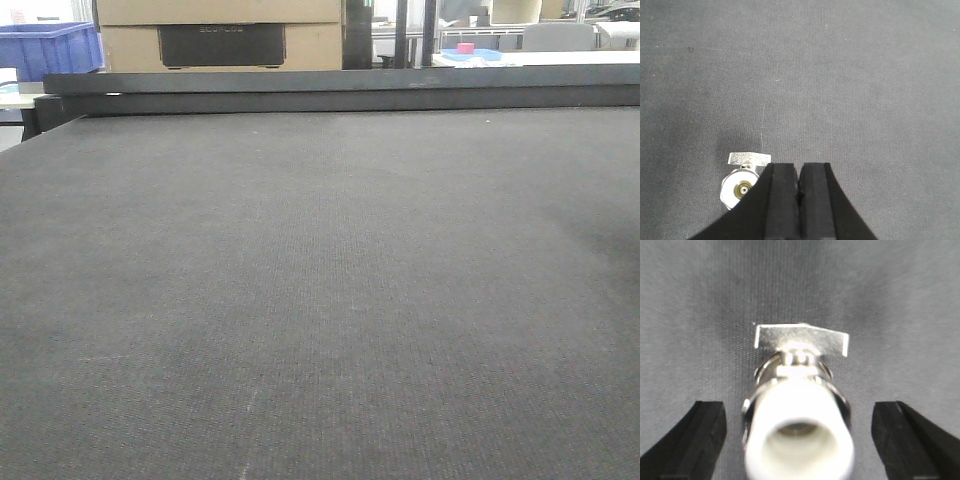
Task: Place valve from conveyor to right shelf box
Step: 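Close the right gripper around a silver valve body, align left gripper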
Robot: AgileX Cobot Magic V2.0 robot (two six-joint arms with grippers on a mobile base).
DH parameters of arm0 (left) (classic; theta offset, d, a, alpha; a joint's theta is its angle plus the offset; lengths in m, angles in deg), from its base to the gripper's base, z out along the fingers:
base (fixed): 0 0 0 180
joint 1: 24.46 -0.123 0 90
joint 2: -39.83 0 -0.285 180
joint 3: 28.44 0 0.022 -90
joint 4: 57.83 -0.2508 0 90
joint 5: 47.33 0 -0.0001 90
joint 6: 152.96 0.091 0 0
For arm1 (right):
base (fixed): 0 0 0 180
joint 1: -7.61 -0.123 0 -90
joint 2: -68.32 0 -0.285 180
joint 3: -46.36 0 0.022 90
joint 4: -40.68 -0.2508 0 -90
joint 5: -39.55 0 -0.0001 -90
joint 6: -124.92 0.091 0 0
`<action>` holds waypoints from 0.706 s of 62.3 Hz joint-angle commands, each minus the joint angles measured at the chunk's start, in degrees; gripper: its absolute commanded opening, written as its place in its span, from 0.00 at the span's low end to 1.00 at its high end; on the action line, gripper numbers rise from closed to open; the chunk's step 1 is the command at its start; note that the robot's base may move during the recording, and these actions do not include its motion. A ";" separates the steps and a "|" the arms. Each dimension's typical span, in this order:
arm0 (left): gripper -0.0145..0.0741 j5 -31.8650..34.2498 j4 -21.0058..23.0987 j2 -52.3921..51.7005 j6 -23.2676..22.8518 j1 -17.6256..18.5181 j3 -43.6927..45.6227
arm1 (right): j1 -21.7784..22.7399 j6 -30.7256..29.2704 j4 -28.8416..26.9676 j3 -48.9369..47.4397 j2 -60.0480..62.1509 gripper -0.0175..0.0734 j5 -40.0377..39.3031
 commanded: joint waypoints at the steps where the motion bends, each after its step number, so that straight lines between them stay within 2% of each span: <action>1: 0.04 0.19 0.46 -0.10 -0.42 -0.26 0.40 | 0.42 -0.28 0.31 -0.43 -1.56 0.71 -0.21; 24: 0.04 0.19 0.46 -0.10 -0.42 -0.26 0.40 | 0.42 -0.28 -0.73 -0.43 -3.30 0.71 -1.05; 29: 0.04 0.19 0.46 -0.10 -0.42 -0.26 0.40 | 0.42 -0.28 -0.73 -0.43 -3.30 0.68 -0.99; 35: 0.04 0.19 0.46 -0.10 -0.42 -0.26 0.40 | 0.42 -0.28 -0.73 -0.43 -3.30 0.56 -0.99; 44: 0.04 -1.68 1.26 0.16 -0.51 -0.26 0.40 | 0.42 -0.28 -0.73 -0.43 -3.30 0.22 -0.99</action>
